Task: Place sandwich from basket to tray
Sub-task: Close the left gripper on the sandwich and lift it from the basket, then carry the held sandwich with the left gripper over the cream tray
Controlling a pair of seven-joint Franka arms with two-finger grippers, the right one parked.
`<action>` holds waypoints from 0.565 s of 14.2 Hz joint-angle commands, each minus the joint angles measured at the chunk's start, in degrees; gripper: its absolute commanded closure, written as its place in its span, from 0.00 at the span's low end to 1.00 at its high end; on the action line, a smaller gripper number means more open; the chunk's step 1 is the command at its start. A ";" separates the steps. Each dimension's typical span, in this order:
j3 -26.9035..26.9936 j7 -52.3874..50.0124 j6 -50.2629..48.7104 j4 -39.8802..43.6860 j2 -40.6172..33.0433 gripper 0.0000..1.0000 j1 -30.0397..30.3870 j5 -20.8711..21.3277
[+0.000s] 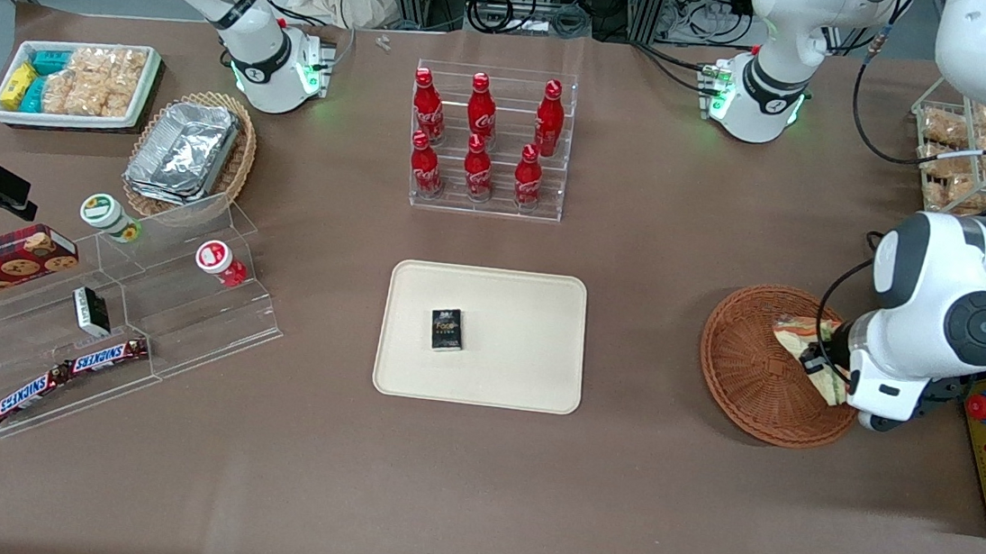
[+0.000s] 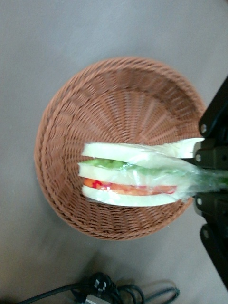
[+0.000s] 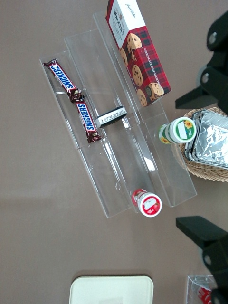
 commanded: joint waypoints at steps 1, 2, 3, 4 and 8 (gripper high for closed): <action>-2.88 1.18 -1.96 1.76 -0.51 1.00 -2.36 1.20; -4.37 0.74 -1.96 2.46 -0.07 1.00 -2.46 1.20; -6.48 0.47 -1.96 3.16 0.72 1.00 -2.98 1.11; -8.15 0.38 -1.87 4.39 2.03 1.00 -3.59 1.11; -9.05 -0.15 -1.96 10.98 8.79 1.00 -12.45 0.93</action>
